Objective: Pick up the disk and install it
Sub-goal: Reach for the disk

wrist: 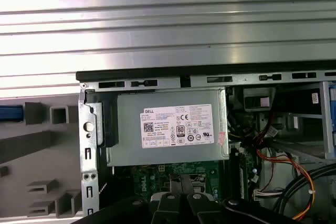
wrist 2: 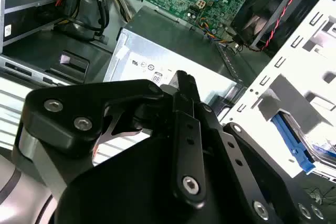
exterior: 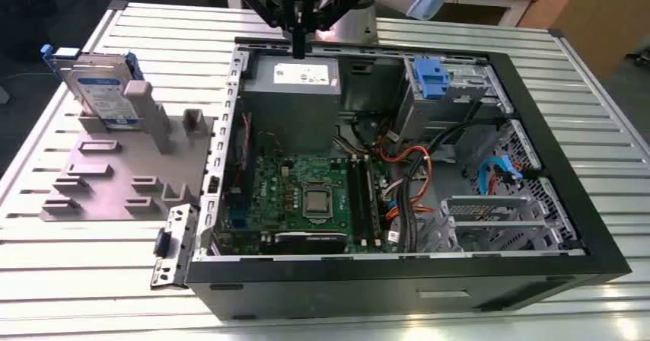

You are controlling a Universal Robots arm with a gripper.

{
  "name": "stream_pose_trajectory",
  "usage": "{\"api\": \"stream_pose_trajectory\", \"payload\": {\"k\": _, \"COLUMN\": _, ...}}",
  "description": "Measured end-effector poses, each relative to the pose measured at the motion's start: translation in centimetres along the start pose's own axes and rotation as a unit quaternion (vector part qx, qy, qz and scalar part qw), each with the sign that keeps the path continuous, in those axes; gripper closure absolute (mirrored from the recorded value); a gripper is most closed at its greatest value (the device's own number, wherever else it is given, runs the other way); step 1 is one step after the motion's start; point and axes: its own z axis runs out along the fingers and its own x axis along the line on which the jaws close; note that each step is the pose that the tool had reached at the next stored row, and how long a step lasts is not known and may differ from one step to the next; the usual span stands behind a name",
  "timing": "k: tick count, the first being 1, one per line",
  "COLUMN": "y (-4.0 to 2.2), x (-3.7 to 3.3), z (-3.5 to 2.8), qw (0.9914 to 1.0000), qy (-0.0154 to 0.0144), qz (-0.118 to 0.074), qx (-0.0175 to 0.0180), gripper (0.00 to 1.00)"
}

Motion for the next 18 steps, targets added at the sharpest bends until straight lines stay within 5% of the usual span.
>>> {"api": "stream_pose_trajectory", "payload": {"k": 18, "y": -0.05, "x": 0.66, "z": 0.01, "qw": 1.00000, "qy": 0.0000, "qz": 0.000, "qx": 0.0000, "gripper": 0.89}}
